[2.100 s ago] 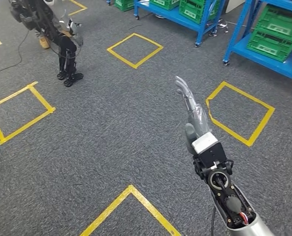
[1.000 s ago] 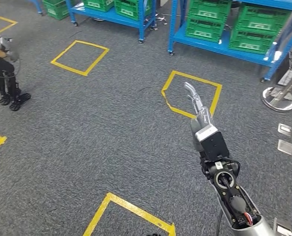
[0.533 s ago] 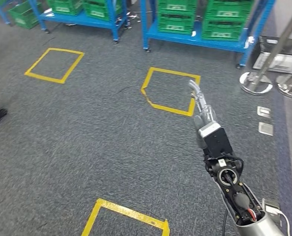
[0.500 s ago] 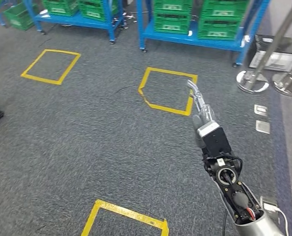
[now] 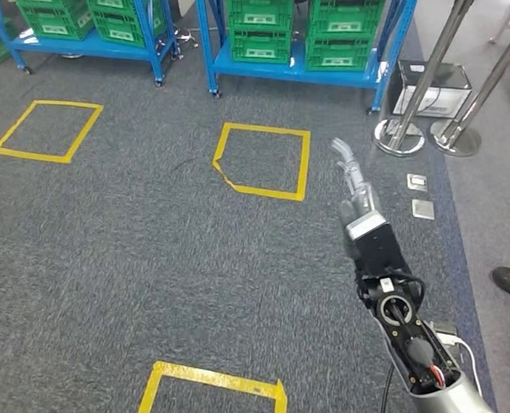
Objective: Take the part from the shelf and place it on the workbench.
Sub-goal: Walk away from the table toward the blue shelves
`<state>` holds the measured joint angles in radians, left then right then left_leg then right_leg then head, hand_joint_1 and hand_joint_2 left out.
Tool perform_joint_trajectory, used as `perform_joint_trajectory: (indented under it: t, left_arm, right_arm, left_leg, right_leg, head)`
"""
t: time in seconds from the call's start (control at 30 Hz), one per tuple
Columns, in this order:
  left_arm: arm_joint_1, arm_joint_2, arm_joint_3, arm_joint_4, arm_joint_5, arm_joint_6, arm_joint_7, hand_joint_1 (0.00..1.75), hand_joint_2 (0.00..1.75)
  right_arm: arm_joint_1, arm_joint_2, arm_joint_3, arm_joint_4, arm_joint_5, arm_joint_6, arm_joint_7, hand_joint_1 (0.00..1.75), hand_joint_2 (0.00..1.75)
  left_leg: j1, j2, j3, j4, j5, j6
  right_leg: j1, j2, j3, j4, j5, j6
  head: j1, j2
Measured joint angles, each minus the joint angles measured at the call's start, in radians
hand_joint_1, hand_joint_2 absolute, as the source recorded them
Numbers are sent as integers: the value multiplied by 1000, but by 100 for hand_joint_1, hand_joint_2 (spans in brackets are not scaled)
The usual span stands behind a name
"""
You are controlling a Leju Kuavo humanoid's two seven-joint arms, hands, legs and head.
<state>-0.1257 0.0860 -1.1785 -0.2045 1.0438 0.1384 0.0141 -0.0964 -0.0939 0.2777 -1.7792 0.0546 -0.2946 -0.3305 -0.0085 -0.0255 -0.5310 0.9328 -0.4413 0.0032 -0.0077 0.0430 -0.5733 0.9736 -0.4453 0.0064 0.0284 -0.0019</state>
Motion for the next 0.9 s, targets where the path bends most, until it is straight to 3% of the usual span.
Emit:
perform_joint_trajectory:
  t: [0.07, 0.13, 0.23, 0.27, 0.4, 0.47, 0.53, 0.57, 0.6, 0.63, 0.73, 0.77, 0.8, 0.87, 0.9]
  left_arm:
    - [1, -1, 0, 0, -4, -1, 1, 0, 0]
    - [1, -1, 0, 0, -6, -1, 1, 0, 0]
    - [1, -2, 0, 0, -7, -1, 1, 0, 0]
    - [1, -1, 0, 0, -6, -1, 1, 0, 0]
    - [3, -1, 0, 0, 1, -1, -1, 0, 0]
    - [5, -2, 0, 0, 2, -1, -2, 0, 0]
    - [6, -2, 0, 0, 3, -1, -2, 0, 0]
    - [8, -2, 0, 0, 3, -1, -2, 0, 0]
    - [10, -2, 0, 0, 3, -1, -2, 0, 0]
    - [12, -2, 0, 0, 3, -1, -2, 0, 0]
    - [16, 1, 0, 1, 3, -1, -3, 0, 0]
    - [17, 3, 0, 2, 3, -1, -4, 0, 0]
    - [16, 4, 0, 3, 3, -1, -4, 0, 0]
    - [13, 3, 0, 3, 3, 0, -5, 0, 0]
    - [9, 0, 0, 3, 3, 0, -5, 0, 0]
  right_arm:
    - [3, -1, 0, 0, -1, -3, 3, 0, 0]
    - [5, -2, 0, 0, 0, -4, 4, 0, 0]
    - [6, -3, 0, 0, 0, -6, 4, 0, 0]
    - [6, -4, 0, 0, -1, -6, 4, 0, 0]
    - [6, -5, 1, 0, -1, -5, 4, 0, 0]
    - [4, -5, 1, 0, -1, -4, 1, 0, 0]
    - [6, -6, 1, 0, -1, -4, 0, 0, 0]
    - [9, -6, 1, 1, -1, -4, 0, 0, 0]
    - [11, -6, 1, 2, -1, -4, -1, 0, 0]
    - [12, -7, 1, 2, -1, -4, -2, 0, 0]
    - [14, -7, 1, 5, -1, -4, -4, 0, 0]
    - [15, -8, 1, 6, -1, -4, -4, 0, 0]
    - [18, -8, 1, 8, -1, -4, -4, 0, 0]
    - [20, -8, 1, 11, -2, -4, -5, 0, 0]
    - [19, -8, 0, 10, -2, -4, -5, 0, 0]
  left_leg:
    - [-2, 3, 1, 5, -3, 2]
    - [-2, 6, 1, 7, -4, 4]
    - [-2, 7, 1, 8, -4, 5]
    - [-5, 8, 0, 8, -5, 9]
    - [1, 14, 33, -34, -17, 46]
    - [6, 20, 59, -47, -19, 50]
    - [10, 25, 72, -49, -27, 44]
    - [13, 26, 80, -49, -34, 37]
    - [17, 27, 89, -49, -41, 29]
    - [23, 28, 99, -48, -49, 20]
    - [40, 28, 132, -44, -76, -9]
    - [44, 29, 141, -42, -87, -19]
    - [47, 29, 150, -43, -98, -29]
    - [55, 30, 169, -39, -102, -47]
    - [61, 30, 164, -14, -87, -54]
  right_leg:
    - [-1, 1, 5, -12, 25, -1]
    - [-2, 1, 6, -14, 28, 8]
    - [-2, 0, 6, -15, 28, 8]
    - [-5, 1, 8, -19, 29, 12]
    - [-3, -7, 7, 9, 39, 33]
    - [-4, -19, -35, 85, -2, 31]
    - [-11, -23, -109, 211, -52, 37]
    - [-17, -26, -138, 251, -60, 44]
    - [-25, -29, -149, 255, -52, 52]
    - [-32, -33, -144, 227, -33, 61]
    - [-53, -47, -84, 70, 45, 90]
    - [-55, -52, -73, 34, 51, 91]
    - [-51, -55, -61, 14, 53, 84]
    - [-36, -48, -39, 8, 28, 49]
    - [-31, -42, -17, 2, 25, 35]
  head:
    - [-1, 0]
    - [0, 0]
    - [1, 0]
    - [1, 0]
    - [3, 0]
    - [7, 0]
    - [10, 0]
    - [10, 0]
    - [10, 0]
    - [9, 0]
    - [12, 0]
    - [13, 0]
    - [11, 0]
    - [1, 0]
    - [-4, 0]
